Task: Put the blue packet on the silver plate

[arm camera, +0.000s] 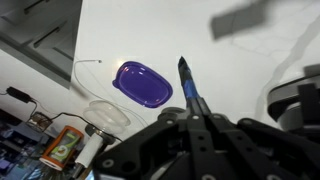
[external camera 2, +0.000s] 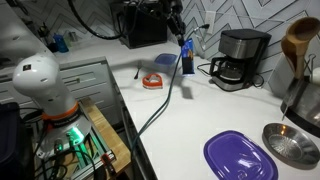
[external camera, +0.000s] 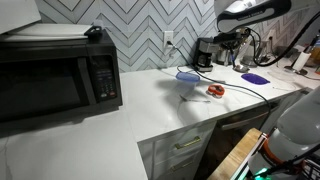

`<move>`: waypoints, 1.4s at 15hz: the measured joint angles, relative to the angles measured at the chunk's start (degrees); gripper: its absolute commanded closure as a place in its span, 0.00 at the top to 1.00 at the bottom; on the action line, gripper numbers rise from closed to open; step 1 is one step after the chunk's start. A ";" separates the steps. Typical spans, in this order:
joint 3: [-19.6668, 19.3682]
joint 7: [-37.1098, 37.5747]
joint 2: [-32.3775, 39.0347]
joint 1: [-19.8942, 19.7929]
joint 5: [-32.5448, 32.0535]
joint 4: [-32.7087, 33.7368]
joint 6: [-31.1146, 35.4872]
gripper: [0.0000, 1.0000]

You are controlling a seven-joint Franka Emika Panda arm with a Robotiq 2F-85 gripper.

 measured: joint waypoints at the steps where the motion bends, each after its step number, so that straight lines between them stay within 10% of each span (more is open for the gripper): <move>1: -1.39 -0.06 1.81 -1.46 -1.62 0.91 0.05 0.00; 13: -13.44 -0.07 20.50 -9.08 -29.15 7.75 29.36 0.00; 21: -14.65 -0.07 23.82 -10.07 -31.69 8.08 34.61 0.00</move>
